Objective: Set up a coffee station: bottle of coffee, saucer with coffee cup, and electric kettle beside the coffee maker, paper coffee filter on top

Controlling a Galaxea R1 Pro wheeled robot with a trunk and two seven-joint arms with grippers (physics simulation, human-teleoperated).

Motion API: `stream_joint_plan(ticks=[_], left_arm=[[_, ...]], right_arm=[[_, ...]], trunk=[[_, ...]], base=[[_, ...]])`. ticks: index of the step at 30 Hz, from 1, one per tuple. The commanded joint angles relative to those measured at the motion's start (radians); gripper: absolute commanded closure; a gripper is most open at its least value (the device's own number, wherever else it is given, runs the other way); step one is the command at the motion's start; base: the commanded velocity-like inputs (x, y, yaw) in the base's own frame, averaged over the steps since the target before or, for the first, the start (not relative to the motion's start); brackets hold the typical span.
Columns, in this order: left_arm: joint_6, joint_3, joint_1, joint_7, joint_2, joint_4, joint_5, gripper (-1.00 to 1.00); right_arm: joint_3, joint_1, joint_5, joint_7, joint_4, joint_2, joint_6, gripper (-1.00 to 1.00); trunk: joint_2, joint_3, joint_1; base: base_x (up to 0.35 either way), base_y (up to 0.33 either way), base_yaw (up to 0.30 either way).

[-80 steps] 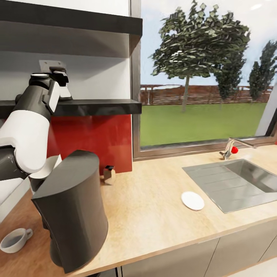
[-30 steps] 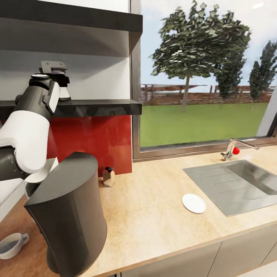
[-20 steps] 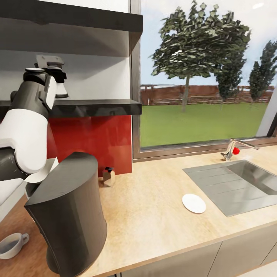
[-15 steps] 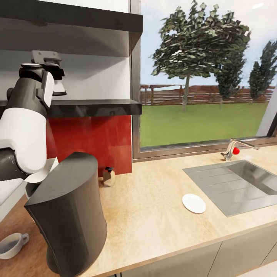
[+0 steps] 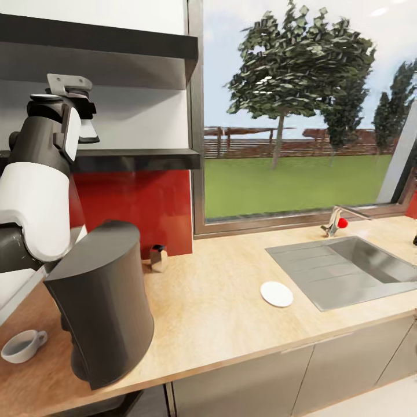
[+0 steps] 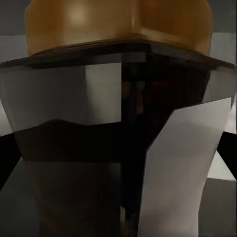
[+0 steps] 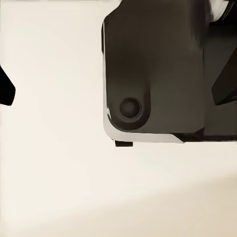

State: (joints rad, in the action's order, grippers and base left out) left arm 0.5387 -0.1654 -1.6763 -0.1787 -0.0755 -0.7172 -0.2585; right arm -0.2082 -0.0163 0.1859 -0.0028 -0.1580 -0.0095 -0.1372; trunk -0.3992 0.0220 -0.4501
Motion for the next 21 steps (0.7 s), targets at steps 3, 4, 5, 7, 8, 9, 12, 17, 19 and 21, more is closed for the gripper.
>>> stream_joint_plan(ticks=[3, 4, 5, 7, 8, 9, 12, 17, 19, 21], left_arm=[[0.004, 0.0, 0.0, 0.0, 0.0, -0.001, -0.002, 1.0], [0.004, 0.0, 0.0, 0.0, 0.0, -0.001, -0.002, 1.0], [0.004, 0.0, 0.0, 0.0, 0.0, -0.001, -0.002, 1.0], [0.004, 0.0, 0.0, 0.0, 0.0, -0.001, -0.002, 1.0], [0.004, 0.0, 0.0, 0.0, 0.0, -0.001, -0.002, 1.0], [0.004, 0.0, 0.0, 0.0, 0.0, -0.001, -0.002, 1.0], [0.004, 0.0, 0.0, 0.0, 0.0, 0.0, -0.002, 1.0], [0.004, -0.001, 0.0, -0.001, 0.002, 0.001, -0.002, 1.0], [0.004, -0.002, 0.0, -0.001, 0.003, 0.004, -0.002, 1.0], [0.004, -0.003, 0.0, -0.001, 0.003, 0.007, -0.002, 1.0]], right_arm=[[-0.008, -0.001, 0.01, 0.0, 0.001, 0.0, -0.004, -1.0], [-0.008, -0.001, 0.01, 0.0, 0.001, 0.0, -0.004, -1.0], [-0.008, -0.001, 0.01, 0.0, 0.001, 0.0, -0.004, -1.0], [-0.008, -0.001, 0.01, 0.0, 0.001, 0.0, -0.004, -1.0], [-0.008, -0.001, 0.01, 0.0, 0.001, 0.0, -0.004, -1.0], [-0.008, -0.001, 0.01, 0.0, 0.001, 0.0, -0.004, -1.0], [-0.008, -0.001, 0.01, 0.0, 0.002, 0.0, -0.004, -1.0], [-0.008, -0.001, 0.01, 0.0, 0.001, 0.0, -0.004, -1.0], [-0.009, -0.001, 0.01, 0.0, 0.0, 0.0, -0.004, -1.0], [-0.009, -0.001, 0.009, 0.0, 0.0, 0.0, -0.004, -1.0]], trunk=[[-0.001, 0.0, 0.0], [-0.001, 0.0, 0.0], [-0.001, 0.0, 0.0], [-0.001, 0.0, 0.0], [-0.001, 0.0, 0.0], [-0.001, 0.0, 0.0], [-0.001, 0.0, 0.0], [-0.001, 0.0, 0.0], [-0.001, 0.0, 0.0], [-0.001, 0.0, 0.0]], base=[[-0.249, -0.19, 0.0], [-0.246, -0.193, 0.0], [-0.239, -0.196, 0.0], [-0.229, -0.202, 0.0], [-0.221, -0.207, 0.0], [-0.215, -0.21, 0.0], [-0.205, -0.217, 0.0], [-0.19, -0.226, 0.0], [-0.185, -0.229, 0.0], [-0.169, -0.234, 0.0]])
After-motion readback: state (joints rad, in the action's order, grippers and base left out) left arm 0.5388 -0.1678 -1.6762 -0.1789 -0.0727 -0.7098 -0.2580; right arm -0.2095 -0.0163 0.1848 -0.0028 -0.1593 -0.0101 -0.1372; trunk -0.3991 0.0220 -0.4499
